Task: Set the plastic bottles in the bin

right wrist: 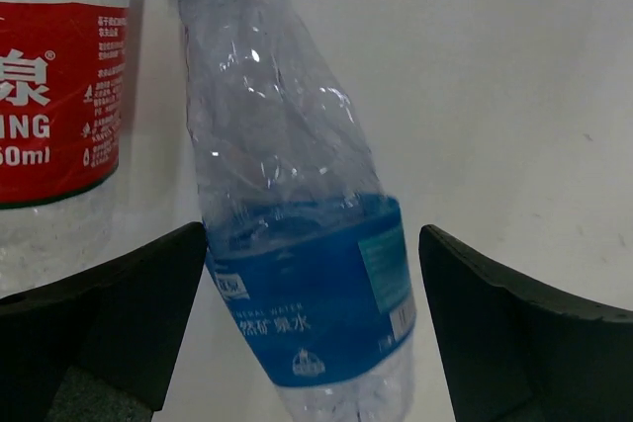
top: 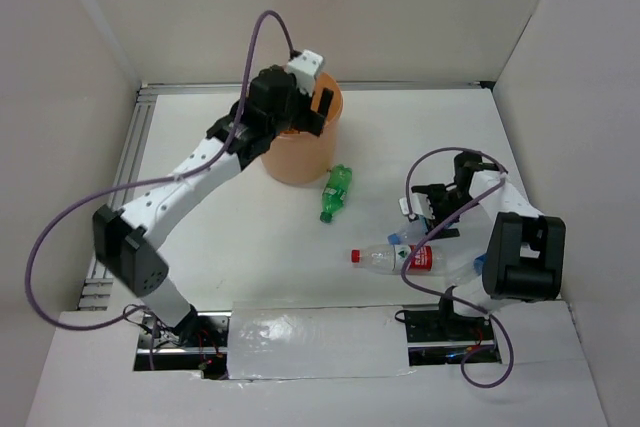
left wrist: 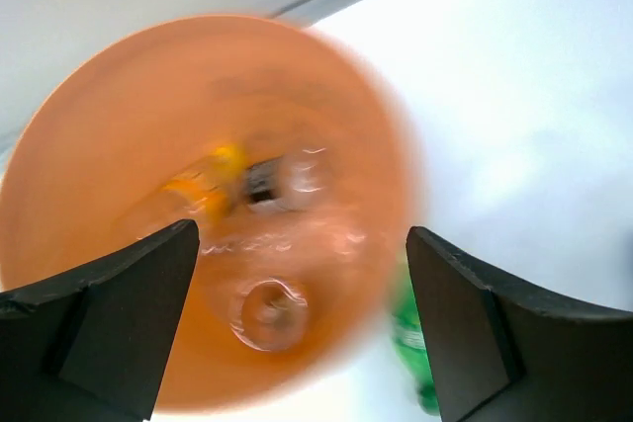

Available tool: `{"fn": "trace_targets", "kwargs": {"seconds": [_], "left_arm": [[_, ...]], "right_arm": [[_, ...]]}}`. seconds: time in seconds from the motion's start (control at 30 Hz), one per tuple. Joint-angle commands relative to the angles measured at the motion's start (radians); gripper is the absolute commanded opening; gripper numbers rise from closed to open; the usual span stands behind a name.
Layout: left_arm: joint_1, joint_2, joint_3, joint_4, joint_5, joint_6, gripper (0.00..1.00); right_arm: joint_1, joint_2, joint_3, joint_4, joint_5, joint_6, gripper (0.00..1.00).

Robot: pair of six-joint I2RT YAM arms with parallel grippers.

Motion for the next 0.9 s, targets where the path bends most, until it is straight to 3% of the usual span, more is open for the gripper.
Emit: {"fn": "trace_targets", "kwargs": {"seconds": [0.0, 0.2, 0.3, 0.33, 0.37, 0.47, 0.5, 0.53, 0.67, 0.7, 0.8, 0.87], "left_arm": [[-0.125, -0.225, -0.159, 0.088, 0.136, 0.164, 0.99], [-0.294, -0.500, -0.699, 0.350, 0.264, 0.168, 0.99], [-0.373, -0.583, -0.851, 0.442, 0.247, 0.108, 0.99], [-0.398, -0.592, -0.875, 0.452, 0.233, 0.108, 0.99], [-0.421, -0.592, -0.896, 0.452, 0.189, 0.079, 0.99], [-0.528, -0.577, -0.956, 0.487, 0.128, 0.079, 0.99], [-0.585, -0.563, -0.967, 0.487, 0.107, 0.079, 0.99], [-0.611, -0.527, -0.967, 0.498, 0.090, 0.079, 0.99], [-0.683, -0.436, -0.967, 0.518, 0.026, 0.146, 0.99], [-0.693, -0.424, -0.967, 0.530, 0.026, 0.146, 0.99], [-0.702, -0.372, -0.967, 0.573, 0.026, 0.196, 0.99], [-0.713, -0.340, -0.955, 0.585, 0.026, 0.226, 0.99]], "right_arm": [[0.028, 0.030, -0.046, 0.093, 0.056, -0.102, 0.95], [0.080, 0.054, -0.139, 0.276, 0.127, -0.017, 0.94], [0.090, 0.080, -0.084, 0.212, 0.127, 0.019, 0.72], [0.080, 0.080, -0.060, 0.181, 0.117, 0.019, 0.61], [0.071, 0.080, -0.032, 0.147, 0.103, 0.019, 0.39], [0.050, 0.080, 0.106, 0.010, 0.012, 0.031, 0.20], [0.050, 0.071, 0.199, -0.016, -0.044, 0.045, 0.07], [0.050, 0.071, 0.253, -0.051, -0.081, 0.066, 0.00], [0.109, 0.125, 0.584, -0.060, -0.277, 0.377, 0.00], [0.149, 0.145, 0.732, -0.060, -0.358, 0.442, 0.00], [0.226, 0.215, 0.957, 0.056, -0.480, 0.736, 0.00], [0.313, 0.247, 1.013, 0.269, -0.511, 0.988, 0.00]]}}
